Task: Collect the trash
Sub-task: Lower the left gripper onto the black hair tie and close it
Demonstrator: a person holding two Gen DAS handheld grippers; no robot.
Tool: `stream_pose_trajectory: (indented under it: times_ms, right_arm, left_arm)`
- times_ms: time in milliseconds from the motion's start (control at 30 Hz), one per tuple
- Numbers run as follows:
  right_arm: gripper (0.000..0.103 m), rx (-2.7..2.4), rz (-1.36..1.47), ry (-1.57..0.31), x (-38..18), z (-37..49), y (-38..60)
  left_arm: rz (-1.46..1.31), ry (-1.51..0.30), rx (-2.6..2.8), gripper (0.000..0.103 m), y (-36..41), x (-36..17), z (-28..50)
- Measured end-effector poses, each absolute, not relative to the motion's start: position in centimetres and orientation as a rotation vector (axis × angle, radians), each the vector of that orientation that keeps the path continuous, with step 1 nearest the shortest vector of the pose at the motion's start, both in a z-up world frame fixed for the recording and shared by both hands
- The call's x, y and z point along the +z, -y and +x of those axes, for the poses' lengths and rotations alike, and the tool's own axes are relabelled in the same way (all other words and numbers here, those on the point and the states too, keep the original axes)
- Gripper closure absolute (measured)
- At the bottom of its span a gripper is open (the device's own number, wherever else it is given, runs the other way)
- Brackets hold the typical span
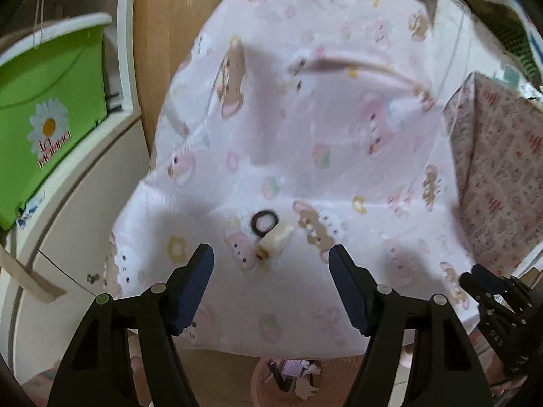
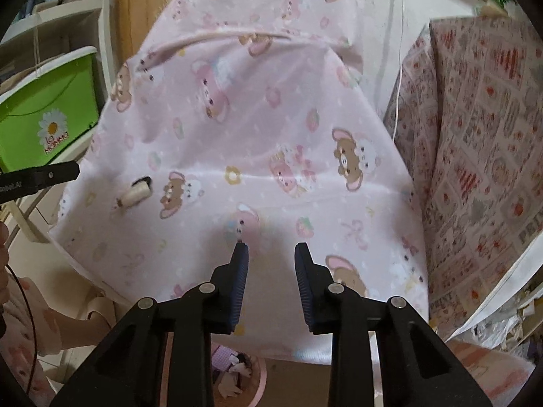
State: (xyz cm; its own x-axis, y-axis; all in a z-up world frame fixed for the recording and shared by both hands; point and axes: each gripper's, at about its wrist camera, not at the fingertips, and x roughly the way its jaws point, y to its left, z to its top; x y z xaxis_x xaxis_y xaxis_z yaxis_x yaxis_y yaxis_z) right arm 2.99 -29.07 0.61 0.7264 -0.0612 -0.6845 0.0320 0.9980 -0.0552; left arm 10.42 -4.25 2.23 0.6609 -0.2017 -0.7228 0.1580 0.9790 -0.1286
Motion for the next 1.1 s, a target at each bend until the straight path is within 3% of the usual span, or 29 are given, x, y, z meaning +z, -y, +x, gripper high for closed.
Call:
stream_pose_trajectory:
  times_ms: [200,333,433,533,700,767,1100]
  right_arm:
    - [0.071,-0.081,-0.045,-0.802,-1.3,3.4,29.6]
    - [0.054,-0.103,-0.035,-0.794,-1.6,3.5,30.6]
    - [0.054,-0.122,-0.020,-0.787,-1.5,3.5,31.3]
    - [0.053,-0.133,0.000,-0.790,-1.6,3.5,31.8]
    - [0.053,-0.147,-0.009,-0.783,-1.6,3.3,32.2]
    - [0.053,-0.153,-0.022,-0.776,-1.6,3.1,32.3]
    - [0.053,-0.171,0.003,-0.778,-1.5,3.0,33.7]
  left_arm:
    - [-0.036,-0.892,-0.192,0.033,4.4,-0.7,12.2]
    - [-0.031,-0.912,-0.216,0.033,4.8,-1.1,13.4]
    - [-0.041,-0.947,-0.231,0.035,5.2,-1.2,15.4]
    - [-0.094,-0.993,-0.213,0.044,5.2,-1.1,17.9]
    - [-0.160,-1.117,-0.112,0.071,5.2,-1.8,22.5]
    - [-0.182,-1.156,-0.096,0.076,5.2,-2.4,23.6]
    - [-0.137,-1.227,-0.075,0.080,6.5,-5.0,24.9]
